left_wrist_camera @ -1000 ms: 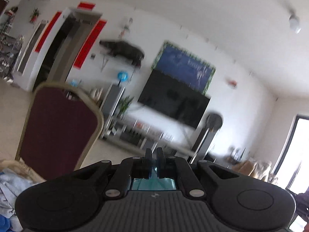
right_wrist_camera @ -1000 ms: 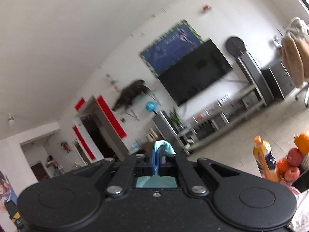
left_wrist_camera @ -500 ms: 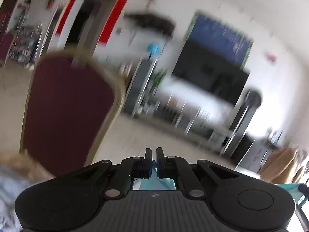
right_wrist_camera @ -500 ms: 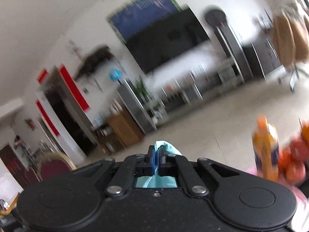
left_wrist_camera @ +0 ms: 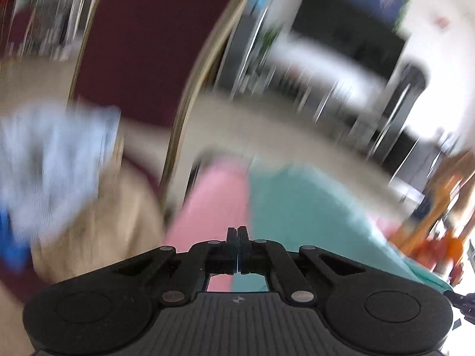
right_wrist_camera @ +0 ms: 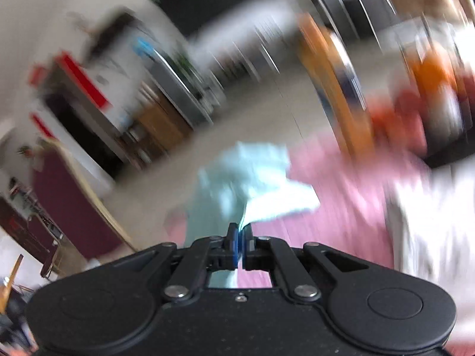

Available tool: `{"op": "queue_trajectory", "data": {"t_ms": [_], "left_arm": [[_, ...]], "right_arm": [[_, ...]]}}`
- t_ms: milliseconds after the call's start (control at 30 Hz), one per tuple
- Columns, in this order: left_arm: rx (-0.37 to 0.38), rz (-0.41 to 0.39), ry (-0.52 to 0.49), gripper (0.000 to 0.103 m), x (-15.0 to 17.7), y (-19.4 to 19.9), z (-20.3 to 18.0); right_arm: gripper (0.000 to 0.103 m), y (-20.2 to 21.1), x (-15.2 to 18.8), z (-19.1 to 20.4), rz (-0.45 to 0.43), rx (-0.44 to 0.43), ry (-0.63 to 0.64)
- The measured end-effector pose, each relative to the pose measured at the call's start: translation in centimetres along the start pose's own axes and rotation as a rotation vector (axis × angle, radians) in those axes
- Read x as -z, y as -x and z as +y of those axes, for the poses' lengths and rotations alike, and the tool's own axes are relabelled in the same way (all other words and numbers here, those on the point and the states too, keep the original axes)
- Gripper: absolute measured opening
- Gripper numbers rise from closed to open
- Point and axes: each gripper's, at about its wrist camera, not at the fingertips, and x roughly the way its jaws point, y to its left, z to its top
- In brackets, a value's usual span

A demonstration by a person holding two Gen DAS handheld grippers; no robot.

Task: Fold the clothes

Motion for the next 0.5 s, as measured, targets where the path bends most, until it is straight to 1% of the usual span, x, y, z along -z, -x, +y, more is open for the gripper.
{"op": "queue_trajectory", "data": {"t_ms": [33, 67, 133, 167, 200, 233, 267, 300, 333, 400, 433, 500], "left_arm": [[-0.024, 0.063, 0.010, 0.000, 1.5, -1.7, 0.7], [-0.042, 0.119, 0.017, 0.000, 2.8, -3.2, 1.4], [-0.052, 0.212, 0.028, 0.000, 4.8, -5.2, 2.1], [-0.040, 0.260, 0.038, 0.000, 5.4, -6.2, 2.3], [-0.027, 0.301, 0.047, 0.008, 5.8, -7.1, 2.3], [-0.013, 0.324, 0.059, 0.018, 6.0, -7.7, 2.1], [-0.003, 0.335, 0.076, 0.021, 6.3, -8.2, 2.0], [0.004, 0.341, 0.096, 0.029, 6.4, -8.6, 1.8], [0.009, 0.338, 0.123, 0.033, 6.6, -9.0, 1.8], [0.006, 0.325, 0.175, 0.037, 6.4, -9.7, 1.7], [0.000, 0.319, 0.194, 0.037, 6.4, -9.8, 1.7], [-0.003, 0.311, 0.199, 0.037, 6.6, -9.8, 1.4]], "right_arm": [[0.002, -1.8, 1.3, -1.9, 0.058, 0.032, -0.044], [0.002, -3.0, 2.3, -3.3, 0.094, 0.061, -0.069], [0.002, -4.7, 3.6, -5.4, 0.132, 0.110, -0.100], [0.002, -5.2, 4.1, -6.4, 0.139, 0.129, -0.115], [0.002, -5.6, 4.6, -7.4, 0.146, 0.148, -0.130], [0.002, -6.0, 5.0, -8.1, 0.151, 0.159, -0.145], [0.002, -6.2, 5.5, -8.5, 0.155, 0.165, -0.160], [0.002, -6.5, 5.6, -9.1, 0.164, 0.163, -0.179], [0.002, -6.6, 5.6, -9.3, 0.175, 0.156, -0.190], [0.002, -6.9, 5.5, -9.2, 0.189, 0.146, -0.194], [0.003, -7.0, 5.3, -9.1, 0.190, 0.146, -0.185], [0.003, -7.1, 5.2, -8.9, 0.191, 0.148, -0.169]]}}
